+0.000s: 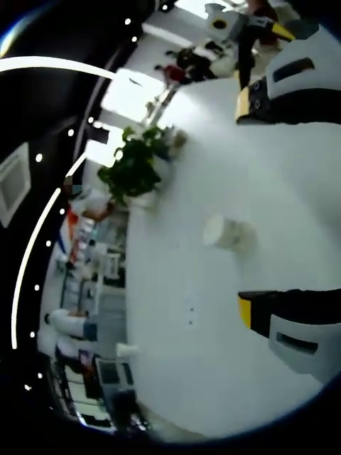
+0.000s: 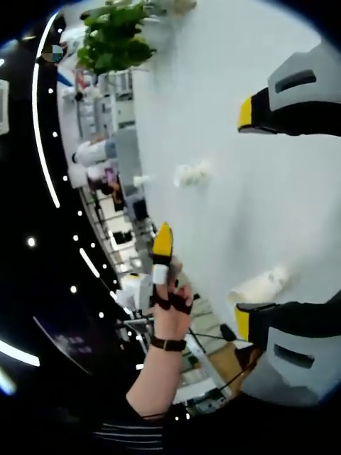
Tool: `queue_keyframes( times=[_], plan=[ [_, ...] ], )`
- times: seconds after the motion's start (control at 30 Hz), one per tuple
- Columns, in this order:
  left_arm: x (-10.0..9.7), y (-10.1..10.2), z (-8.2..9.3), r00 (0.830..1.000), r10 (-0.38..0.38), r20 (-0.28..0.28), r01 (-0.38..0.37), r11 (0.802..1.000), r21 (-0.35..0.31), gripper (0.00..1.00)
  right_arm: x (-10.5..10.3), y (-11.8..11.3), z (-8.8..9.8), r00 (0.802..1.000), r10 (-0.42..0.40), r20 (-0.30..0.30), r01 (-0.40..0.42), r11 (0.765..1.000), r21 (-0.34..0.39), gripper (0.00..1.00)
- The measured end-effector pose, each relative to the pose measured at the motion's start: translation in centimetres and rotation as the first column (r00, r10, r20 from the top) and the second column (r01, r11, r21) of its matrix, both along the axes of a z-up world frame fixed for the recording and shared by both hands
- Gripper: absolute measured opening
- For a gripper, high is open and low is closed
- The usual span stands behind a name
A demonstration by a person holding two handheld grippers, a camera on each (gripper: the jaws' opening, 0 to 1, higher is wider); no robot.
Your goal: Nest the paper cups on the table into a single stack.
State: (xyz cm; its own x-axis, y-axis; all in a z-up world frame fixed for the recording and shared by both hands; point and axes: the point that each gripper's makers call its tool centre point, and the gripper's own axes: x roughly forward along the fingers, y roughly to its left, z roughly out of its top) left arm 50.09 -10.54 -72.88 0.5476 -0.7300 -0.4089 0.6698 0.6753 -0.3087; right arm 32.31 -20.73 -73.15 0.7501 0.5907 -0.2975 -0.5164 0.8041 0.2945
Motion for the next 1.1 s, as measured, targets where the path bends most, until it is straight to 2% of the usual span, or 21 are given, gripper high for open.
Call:
queue_keyframes(
  times=[0.33,0.5,0.7,1.1],
  plan=[
    [2.8,-3.0,-2.6,1.0,-0.016,-0.005,0.016,1.0,0.016,0.92,0.3,-1.0,-2.2,0.998,-0.009,-0.055,0.01,1.0,0.022,0.96],
    [3.9,-4.3,-4.2,0.999,-0.042,0.001,0.042,0.998,0.054,0.91,0.8,-1.0,-2.1,0.998,0.002,-0.058,0.0,0.999,0.032,0.95],
    [4.9,-5.4,-5.2,0.999,-0.04,-0.01,0.04,0.998,0.049,0.9,1.1,-1.3,-2.4,0.997,-0.006,-0.075,0.009,0.999,0.047,0.95],
    [7.0,-6.7,-6.4,0.996,-0.09,0.012,0.088,0.991,0.1,0.8,1.2,-2.1,-3.5,0.994,-0.01,-0.111,0.017,0.998,0.065,0.94]
  ],
)
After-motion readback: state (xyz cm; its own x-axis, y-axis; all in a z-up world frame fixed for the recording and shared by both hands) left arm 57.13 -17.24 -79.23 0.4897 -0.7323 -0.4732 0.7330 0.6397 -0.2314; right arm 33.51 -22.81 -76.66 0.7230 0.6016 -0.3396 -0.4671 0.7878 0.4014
